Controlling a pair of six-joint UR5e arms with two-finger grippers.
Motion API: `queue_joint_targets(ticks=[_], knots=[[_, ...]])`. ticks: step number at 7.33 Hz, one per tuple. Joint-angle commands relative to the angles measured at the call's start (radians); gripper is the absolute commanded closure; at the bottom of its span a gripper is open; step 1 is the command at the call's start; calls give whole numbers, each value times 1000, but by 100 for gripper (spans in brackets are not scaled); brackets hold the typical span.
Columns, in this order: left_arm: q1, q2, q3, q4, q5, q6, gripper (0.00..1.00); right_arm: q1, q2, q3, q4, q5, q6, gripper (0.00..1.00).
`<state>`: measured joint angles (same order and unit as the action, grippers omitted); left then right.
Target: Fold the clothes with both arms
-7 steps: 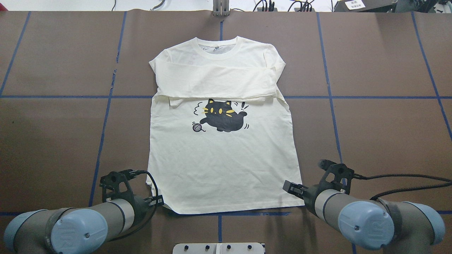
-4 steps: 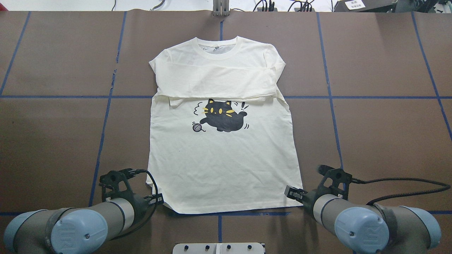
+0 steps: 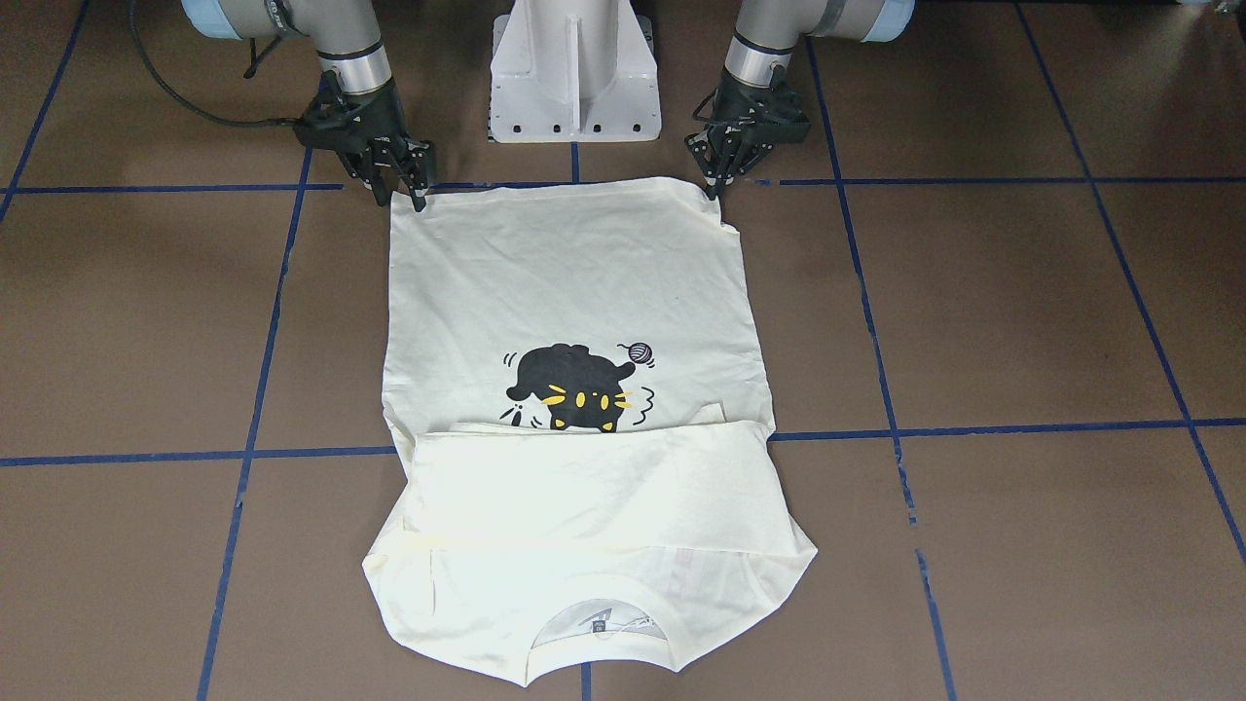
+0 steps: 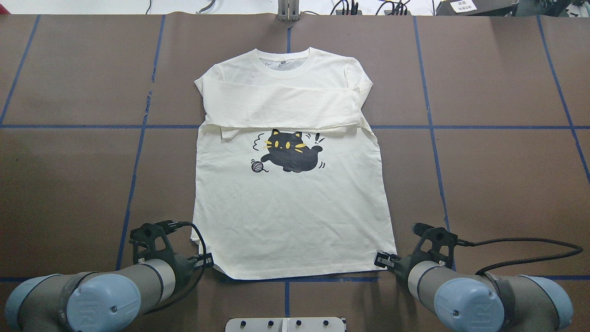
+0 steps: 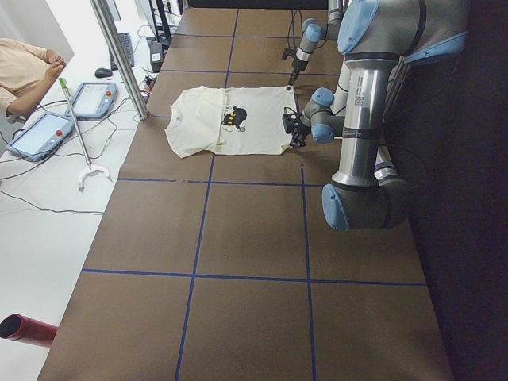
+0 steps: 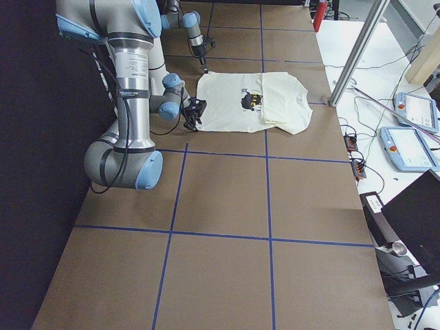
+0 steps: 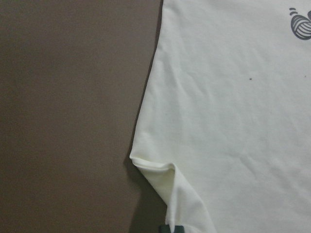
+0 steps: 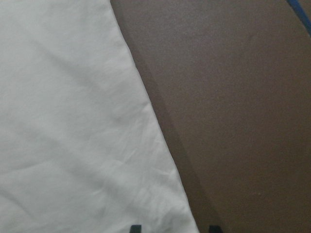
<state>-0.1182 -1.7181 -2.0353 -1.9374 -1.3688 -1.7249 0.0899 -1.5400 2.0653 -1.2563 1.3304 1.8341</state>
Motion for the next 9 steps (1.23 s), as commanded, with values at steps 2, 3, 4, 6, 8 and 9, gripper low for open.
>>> queue_joint_targets(ticks=[2, 3, 4, 6, 8, 9], knots=[[0, 0, -2, 0, 1, -1, 100, -4, 0, 1, -2, 1, 1, 100], [2, 0, 0, 0, 1, -1, 100, -9, 3, 12, -68, 0, 1, 100], [2, 0, -2, 0, 1, 1, 100, -7, 6, 53, -124, 3, -3, 100], [-6, 8, -66, 15, -19, 33, 100, -7, 12, 238, -319, 33, -7, 100], [-14, 0, -333, 279, -120, 94, 100, -1, 38, 469, -524, 85, -7, 100], [-15, 0, -506, 426, -184, 87, 100, -27, 104, 577, -690, 107, -6, 100]])
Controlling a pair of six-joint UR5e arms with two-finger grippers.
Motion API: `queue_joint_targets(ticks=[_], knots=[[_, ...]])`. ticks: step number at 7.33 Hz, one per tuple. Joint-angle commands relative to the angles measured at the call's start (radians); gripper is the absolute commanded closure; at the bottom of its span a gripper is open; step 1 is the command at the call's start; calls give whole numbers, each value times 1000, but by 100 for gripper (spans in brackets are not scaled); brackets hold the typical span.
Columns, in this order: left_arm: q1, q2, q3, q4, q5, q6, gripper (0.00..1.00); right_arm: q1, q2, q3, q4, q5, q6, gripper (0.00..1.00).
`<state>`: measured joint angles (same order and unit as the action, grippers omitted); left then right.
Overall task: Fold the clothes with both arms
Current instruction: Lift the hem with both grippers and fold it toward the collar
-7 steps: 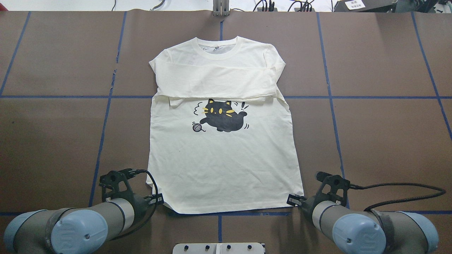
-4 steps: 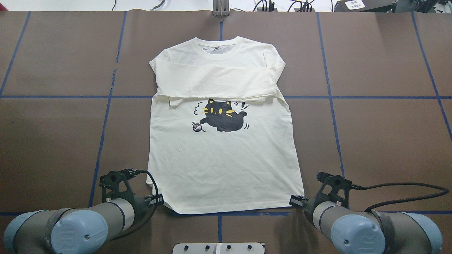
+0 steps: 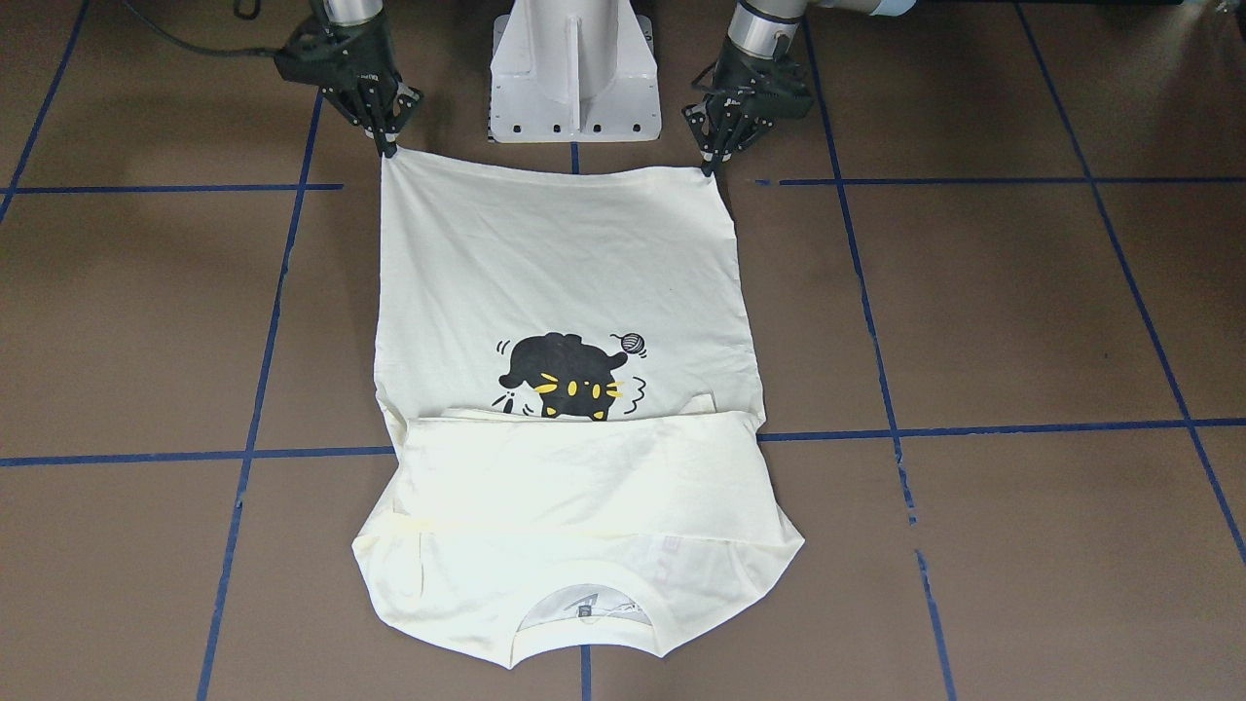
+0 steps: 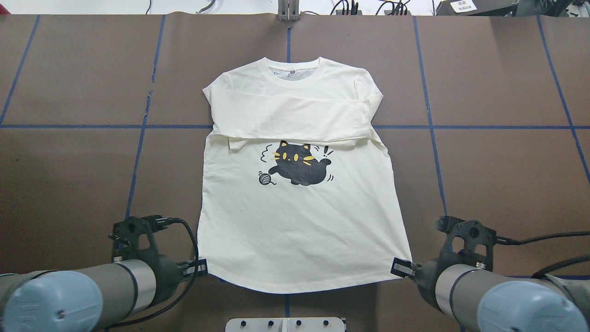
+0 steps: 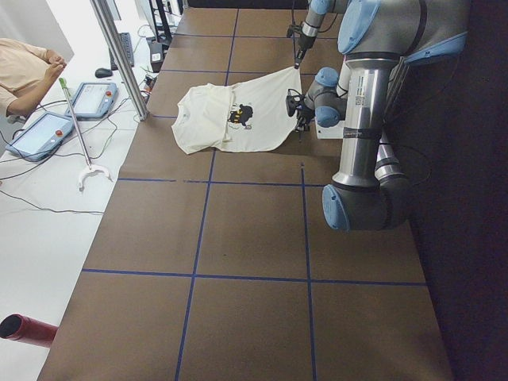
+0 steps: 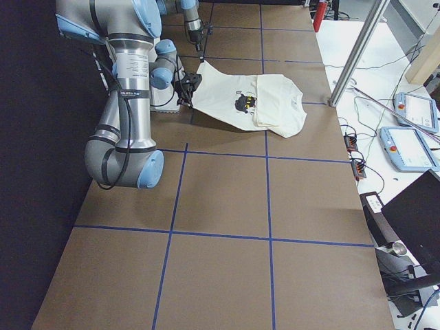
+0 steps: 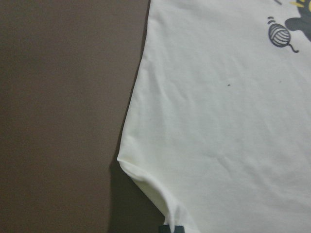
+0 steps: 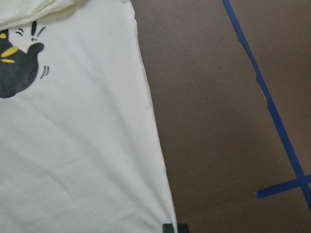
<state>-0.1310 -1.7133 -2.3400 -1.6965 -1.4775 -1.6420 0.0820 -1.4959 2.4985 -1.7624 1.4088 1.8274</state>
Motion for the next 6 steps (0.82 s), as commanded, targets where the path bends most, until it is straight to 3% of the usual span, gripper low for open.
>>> queue_joint_targets(ticks=[1, 3, 4, 6], knots=[[-2, -6, -340, 289, -107, -1, 100, -8, 171, 227, -347, 57, 0, 100], [-103, -32, -349, 325, -194, 48, 100, 140, 284, 217, -443, 169, -51, 100], [-181, -105, -281, 325, -196, 176, 100, 200, 314, 192, -443, 192, -116, 100], [-357, -262, -48, 325, -207, 291, 100, 316, 332, 111, -428, 194, -180, 100]])
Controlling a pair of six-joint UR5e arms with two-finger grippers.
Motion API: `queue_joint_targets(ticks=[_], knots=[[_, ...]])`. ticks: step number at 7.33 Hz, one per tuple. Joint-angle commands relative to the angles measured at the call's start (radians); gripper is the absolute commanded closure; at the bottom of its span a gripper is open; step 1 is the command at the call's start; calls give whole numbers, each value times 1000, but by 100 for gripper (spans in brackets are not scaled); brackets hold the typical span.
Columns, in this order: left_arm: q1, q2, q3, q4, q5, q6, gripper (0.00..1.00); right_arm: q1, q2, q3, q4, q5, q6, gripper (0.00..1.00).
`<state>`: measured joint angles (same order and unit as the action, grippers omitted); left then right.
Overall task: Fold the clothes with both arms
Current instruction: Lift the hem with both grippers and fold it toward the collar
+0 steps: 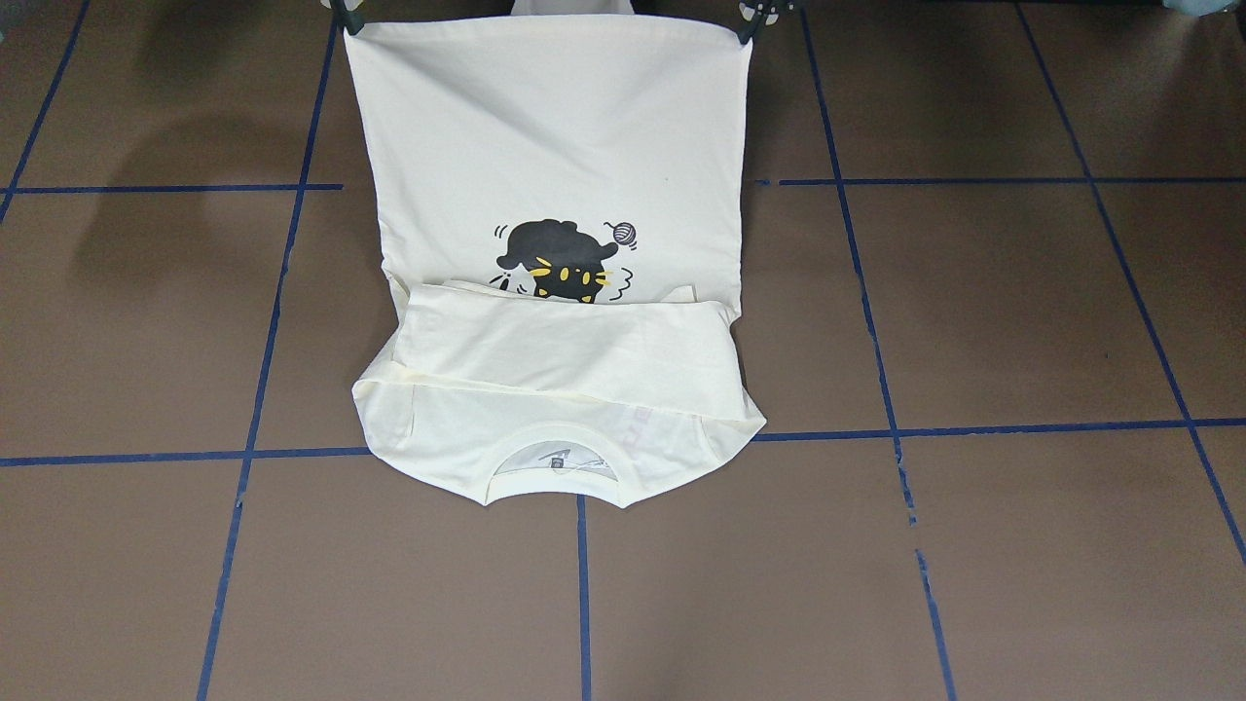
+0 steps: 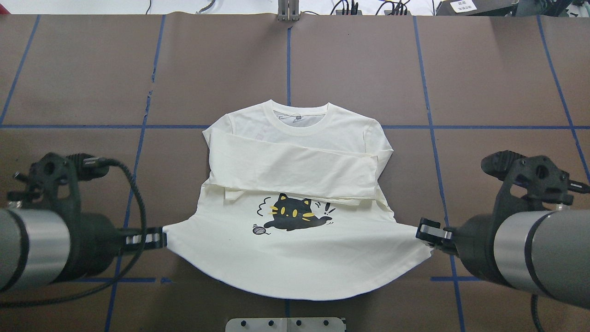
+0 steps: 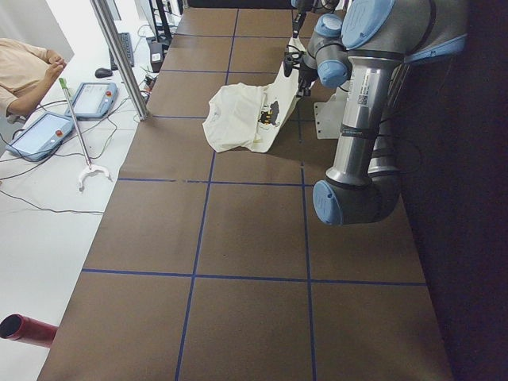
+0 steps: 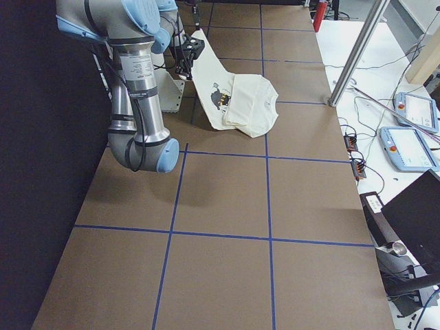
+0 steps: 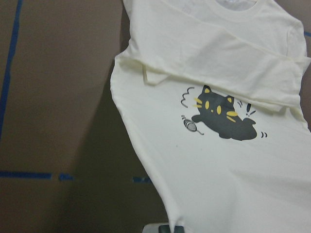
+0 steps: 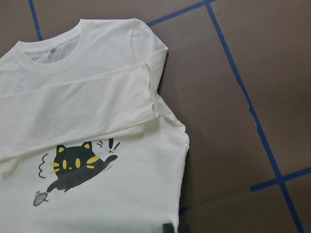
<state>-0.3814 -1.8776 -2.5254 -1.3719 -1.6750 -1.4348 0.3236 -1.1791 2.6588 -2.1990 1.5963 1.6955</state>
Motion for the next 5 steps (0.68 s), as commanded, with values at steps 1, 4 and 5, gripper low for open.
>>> queue_joint_targets(ticks=[1, 4, 5], knots=[[-182, -136, 228, -4, -26, 167, 100, 136, 68, -145, 25, 7, -110, 100], [-327, -283, 544, -88, -35, 283, 100, 291, 141, -554, 342, 51, -183, 100], [-338, -287, 686, -257, -34, 290, 100, 314, 142, -697, 481, 50, -207, 100]])
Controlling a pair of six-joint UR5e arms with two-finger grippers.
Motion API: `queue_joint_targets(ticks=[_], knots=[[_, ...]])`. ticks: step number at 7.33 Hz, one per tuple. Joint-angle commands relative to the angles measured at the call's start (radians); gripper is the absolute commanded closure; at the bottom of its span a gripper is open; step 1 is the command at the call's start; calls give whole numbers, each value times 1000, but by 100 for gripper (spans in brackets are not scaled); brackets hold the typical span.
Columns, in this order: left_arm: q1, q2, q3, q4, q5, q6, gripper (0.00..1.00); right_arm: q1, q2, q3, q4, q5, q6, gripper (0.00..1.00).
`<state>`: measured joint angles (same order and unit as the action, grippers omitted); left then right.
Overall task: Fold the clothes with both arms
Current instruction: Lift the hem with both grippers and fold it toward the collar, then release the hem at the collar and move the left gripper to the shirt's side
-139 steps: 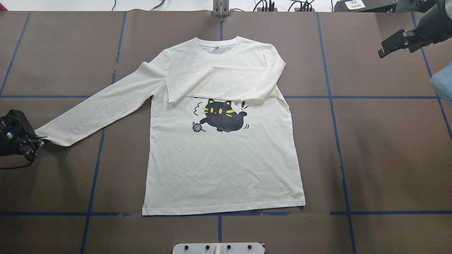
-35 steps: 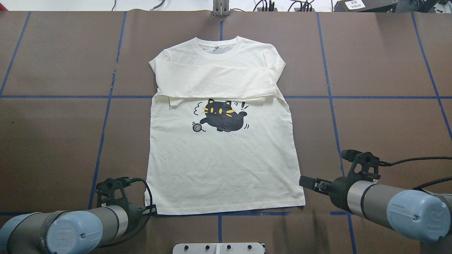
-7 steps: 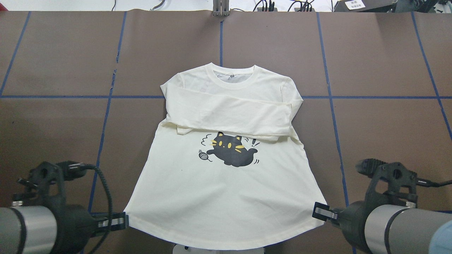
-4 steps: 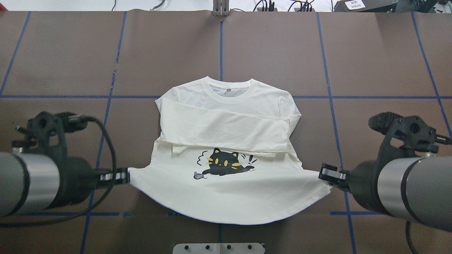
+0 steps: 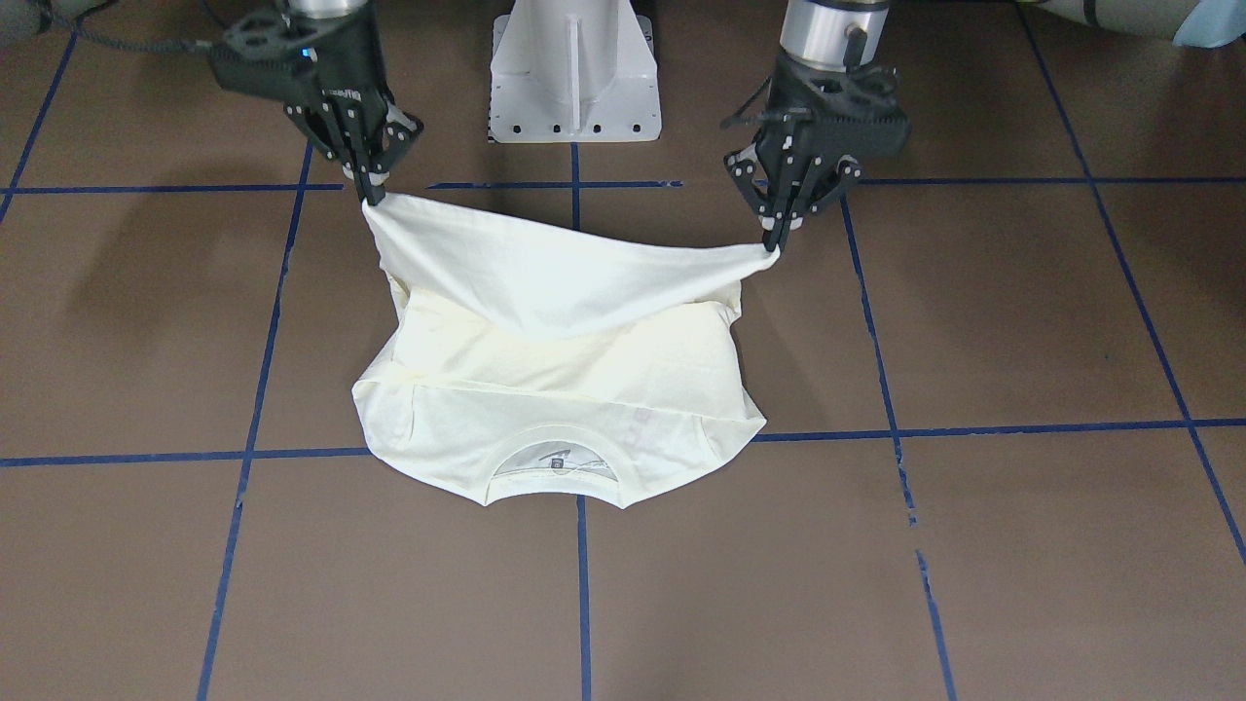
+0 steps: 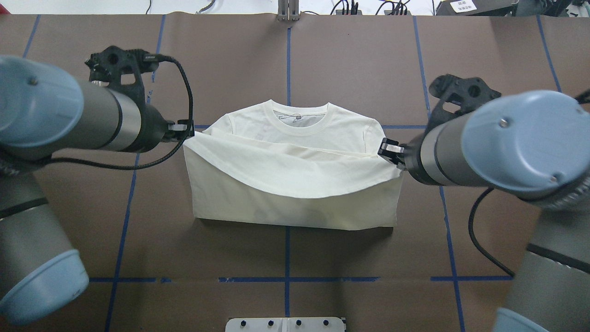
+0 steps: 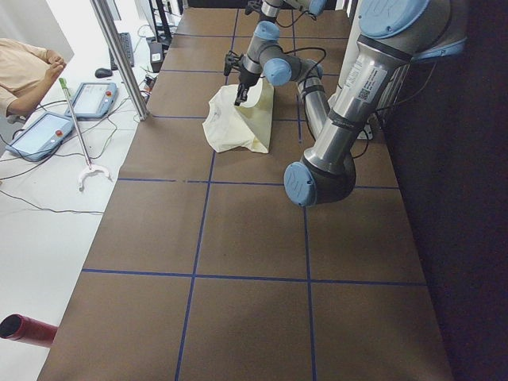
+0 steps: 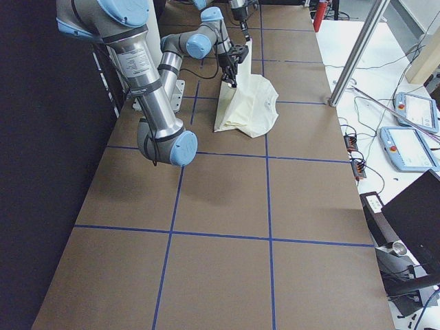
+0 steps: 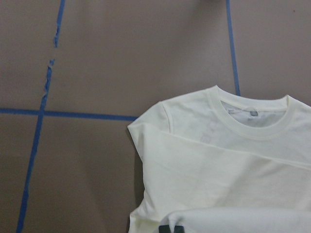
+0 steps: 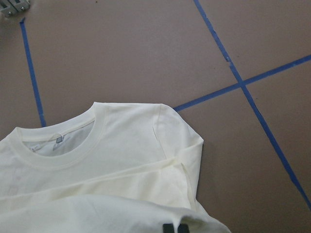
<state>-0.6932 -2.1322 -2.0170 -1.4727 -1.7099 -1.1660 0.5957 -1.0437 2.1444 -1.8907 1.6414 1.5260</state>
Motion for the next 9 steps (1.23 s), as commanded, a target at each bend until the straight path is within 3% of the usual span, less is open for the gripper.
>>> queue_joint_targets(ticks=[1, 2, 4, 9], knots=[[-25, -38, 321, -293, 6, 23, 100, 61, 7, -301, 305, 5, -44, 100], [-25, -41, 409, -376, 7, 26, 100, 71, 7, -381, 382, 5, -65, 100], [-19, -40, 493, -437, 9, 23, 100, 70, 7, -480, 406, 3, -90, 100], [14, -29, 498, -445, 9, 23, 100, 90, -7, -489, 406, 2, -151, 100]])
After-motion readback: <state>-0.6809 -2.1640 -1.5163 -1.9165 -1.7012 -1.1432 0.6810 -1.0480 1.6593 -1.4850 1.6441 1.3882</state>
